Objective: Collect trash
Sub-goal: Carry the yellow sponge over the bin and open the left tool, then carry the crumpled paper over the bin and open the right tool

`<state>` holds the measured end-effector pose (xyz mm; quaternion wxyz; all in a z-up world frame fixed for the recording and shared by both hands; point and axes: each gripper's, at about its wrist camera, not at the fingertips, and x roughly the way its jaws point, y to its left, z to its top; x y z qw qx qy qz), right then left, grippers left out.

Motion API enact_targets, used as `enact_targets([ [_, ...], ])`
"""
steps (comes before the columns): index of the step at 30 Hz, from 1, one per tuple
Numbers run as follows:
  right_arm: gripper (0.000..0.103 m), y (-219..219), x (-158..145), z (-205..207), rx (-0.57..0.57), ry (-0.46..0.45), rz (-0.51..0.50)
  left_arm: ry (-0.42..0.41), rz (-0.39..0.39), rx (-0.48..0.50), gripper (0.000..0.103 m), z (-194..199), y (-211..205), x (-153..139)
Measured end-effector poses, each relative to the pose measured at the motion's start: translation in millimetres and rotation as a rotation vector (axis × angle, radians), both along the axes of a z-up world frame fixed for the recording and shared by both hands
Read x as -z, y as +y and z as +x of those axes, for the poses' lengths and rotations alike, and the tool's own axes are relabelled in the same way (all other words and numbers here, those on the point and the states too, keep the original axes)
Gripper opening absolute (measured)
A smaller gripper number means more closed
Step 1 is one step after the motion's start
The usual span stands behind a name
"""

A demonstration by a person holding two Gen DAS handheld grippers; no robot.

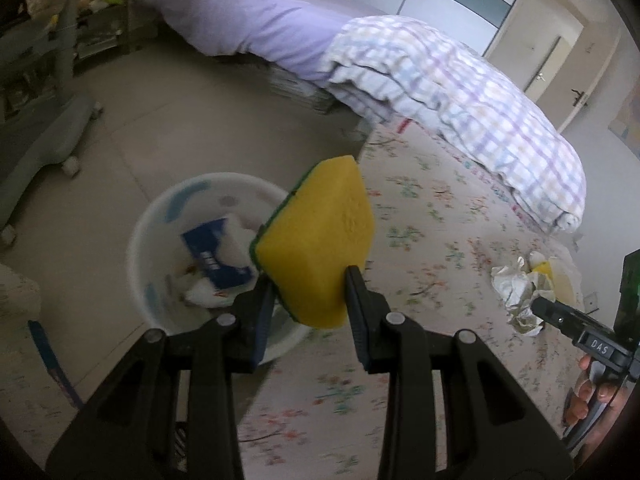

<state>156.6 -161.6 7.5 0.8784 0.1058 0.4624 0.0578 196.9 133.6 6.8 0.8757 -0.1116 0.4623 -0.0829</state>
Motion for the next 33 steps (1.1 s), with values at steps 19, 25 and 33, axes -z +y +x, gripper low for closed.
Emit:
enact_targets([
  [19,0.049,104.2,26.6,42.8,-0.125,0.036,0.104,0.085,0.135,-0.249,0.095,-9.0,77.4,20.6],
  [25,0.051,136.6,33.0,61.2,-0.152,0.044,0.137,0.091,0.183,-0.249,0.097,-12.8,87.4,23.8],
  [33,0.052,173.4,41.6,79.9,-0.182,0.053,0.149,0.084,0.227,-0.253,0.100,-16.0,94.0,23.4],
])
